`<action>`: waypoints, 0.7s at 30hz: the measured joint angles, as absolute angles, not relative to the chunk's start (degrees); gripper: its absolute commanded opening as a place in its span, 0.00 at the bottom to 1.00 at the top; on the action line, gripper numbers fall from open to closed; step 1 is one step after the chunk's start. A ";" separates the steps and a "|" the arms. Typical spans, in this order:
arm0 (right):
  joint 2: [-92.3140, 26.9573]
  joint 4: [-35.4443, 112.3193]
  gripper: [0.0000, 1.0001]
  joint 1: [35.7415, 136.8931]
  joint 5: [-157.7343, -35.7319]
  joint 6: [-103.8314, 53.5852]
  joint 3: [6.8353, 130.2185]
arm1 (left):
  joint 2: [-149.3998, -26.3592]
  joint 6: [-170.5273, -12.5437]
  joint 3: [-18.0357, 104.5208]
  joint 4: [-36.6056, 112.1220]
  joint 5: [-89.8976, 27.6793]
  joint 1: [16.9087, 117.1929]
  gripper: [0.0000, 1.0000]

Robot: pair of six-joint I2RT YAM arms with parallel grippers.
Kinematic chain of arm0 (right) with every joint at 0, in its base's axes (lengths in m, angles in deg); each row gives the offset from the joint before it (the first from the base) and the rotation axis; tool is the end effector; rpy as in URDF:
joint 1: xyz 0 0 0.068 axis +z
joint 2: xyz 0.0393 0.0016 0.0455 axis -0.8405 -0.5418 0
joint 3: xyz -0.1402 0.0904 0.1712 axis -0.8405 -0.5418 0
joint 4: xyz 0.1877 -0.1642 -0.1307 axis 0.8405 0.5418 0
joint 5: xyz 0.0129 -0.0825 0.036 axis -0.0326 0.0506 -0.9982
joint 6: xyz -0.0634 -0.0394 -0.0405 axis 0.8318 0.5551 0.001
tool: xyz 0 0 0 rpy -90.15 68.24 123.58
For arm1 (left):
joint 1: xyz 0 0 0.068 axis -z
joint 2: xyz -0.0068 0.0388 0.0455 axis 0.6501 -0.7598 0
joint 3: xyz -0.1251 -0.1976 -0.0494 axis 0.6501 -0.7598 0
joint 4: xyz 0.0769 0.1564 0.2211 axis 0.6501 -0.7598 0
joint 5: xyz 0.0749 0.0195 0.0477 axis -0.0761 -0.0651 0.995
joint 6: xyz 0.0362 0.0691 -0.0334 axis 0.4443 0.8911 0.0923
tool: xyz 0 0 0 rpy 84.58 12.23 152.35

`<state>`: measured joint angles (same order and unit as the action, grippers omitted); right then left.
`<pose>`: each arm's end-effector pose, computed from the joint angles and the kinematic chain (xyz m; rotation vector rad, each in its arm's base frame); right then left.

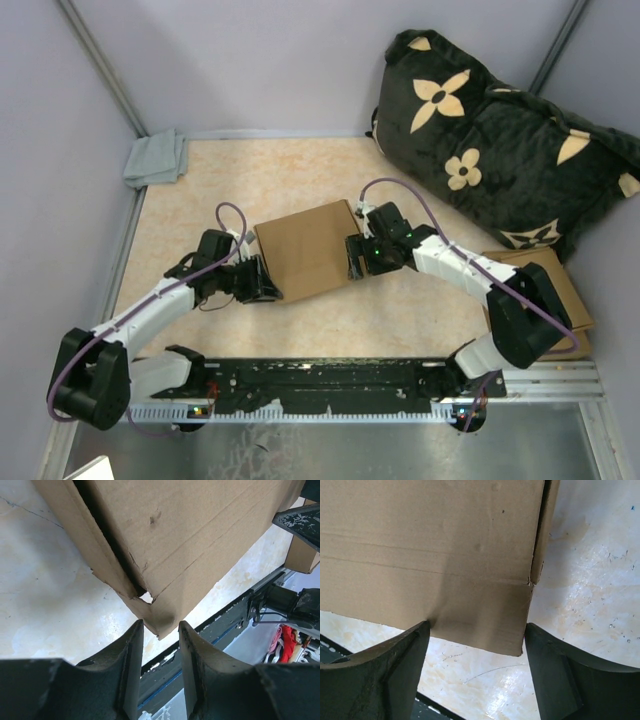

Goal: Fold the paper box

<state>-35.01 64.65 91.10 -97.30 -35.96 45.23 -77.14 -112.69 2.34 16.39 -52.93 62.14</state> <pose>0.2692 0.1938 0.1295 -0.4294 2.6186 0.5037 0.2295 -0.1309 0.1137 -0.0176 2.6206 -1.0266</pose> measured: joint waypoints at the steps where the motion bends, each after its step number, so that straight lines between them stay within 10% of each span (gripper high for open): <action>1: -35.04 64.26 0.76 91.10 -97.12 -35.96 44.97 | -77.29 -112.69 2.34 16.41 -52.80 62.14 0.40; 21: -38.60 56.06 0.72 91.17 -92.62 -36.66 40.09 | -79.00 -112.66 2.23 17.09 -42.95 62.14 0.32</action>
